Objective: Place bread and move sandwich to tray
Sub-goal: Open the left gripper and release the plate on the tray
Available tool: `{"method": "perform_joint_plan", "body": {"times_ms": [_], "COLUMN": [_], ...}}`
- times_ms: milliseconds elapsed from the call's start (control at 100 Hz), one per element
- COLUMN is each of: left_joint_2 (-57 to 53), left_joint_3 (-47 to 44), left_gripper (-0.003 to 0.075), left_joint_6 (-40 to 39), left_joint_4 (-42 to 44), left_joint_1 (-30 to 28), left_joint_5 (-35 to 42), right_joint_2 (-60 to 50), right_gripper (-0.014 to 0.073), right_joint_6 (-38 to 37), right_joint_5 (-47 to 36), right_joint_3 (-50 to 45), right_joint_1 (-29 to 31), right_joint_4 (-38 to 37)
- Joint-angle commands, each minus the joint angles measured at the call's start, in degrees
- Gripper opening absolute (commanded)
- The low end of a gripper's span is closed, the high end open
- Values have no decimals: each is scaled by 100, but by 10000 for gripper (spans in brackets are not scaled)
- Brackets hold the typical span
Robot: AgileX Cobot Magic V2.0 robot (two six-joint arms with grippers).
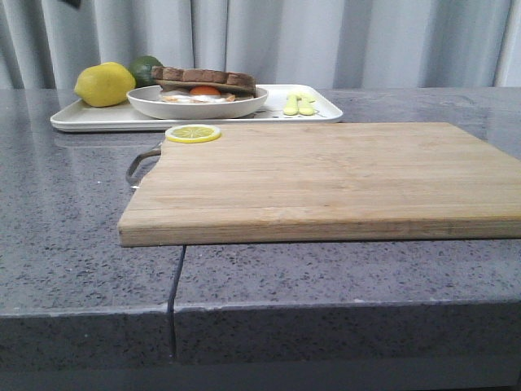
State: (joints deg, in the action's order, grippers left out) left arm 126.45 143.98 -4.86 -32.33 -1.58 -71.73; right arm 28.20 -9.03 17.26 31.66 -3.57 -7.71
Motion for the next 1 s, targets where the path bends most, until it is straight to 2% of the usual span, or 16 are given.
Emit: {"method": "perform_joint_plan", "body": {"times_ms": [0,230,460,600,680,820,990], "left_joint_2": [-740,-1698,-2693,-3317,-3737,-4557,-5914], "left_joint_3": [232,232,232,-161,-688,-1943,-4057], "left_gripper": [330,330,330,330,330,330,330], "left_joint_6": [4,404,566,626,626,626,486], "left_joint_4": [-150,43,1169,2157,2670,3078,3152], "left_joint_1": [-1,133,738,1240,1529,1882,1992], "left_joint_5": [15,15,15,15,15,187,1460], "right_joint_2": [0,0,0,0,0,0,0], "right_gripper": [571,571,571,571,571,571,571], "right_joint_6": [15,15,15,15,15,15,15], "right_joint_5": [-478,-473,-473,-473,-473,-473,-467], "right_joint_3": [143,143,143,143,143,143,143], "right_joint_1": [28,28,28,28,28,28,28], "right_joint_4": [-81,-81,-81,-81,-81,-81,-81]}}
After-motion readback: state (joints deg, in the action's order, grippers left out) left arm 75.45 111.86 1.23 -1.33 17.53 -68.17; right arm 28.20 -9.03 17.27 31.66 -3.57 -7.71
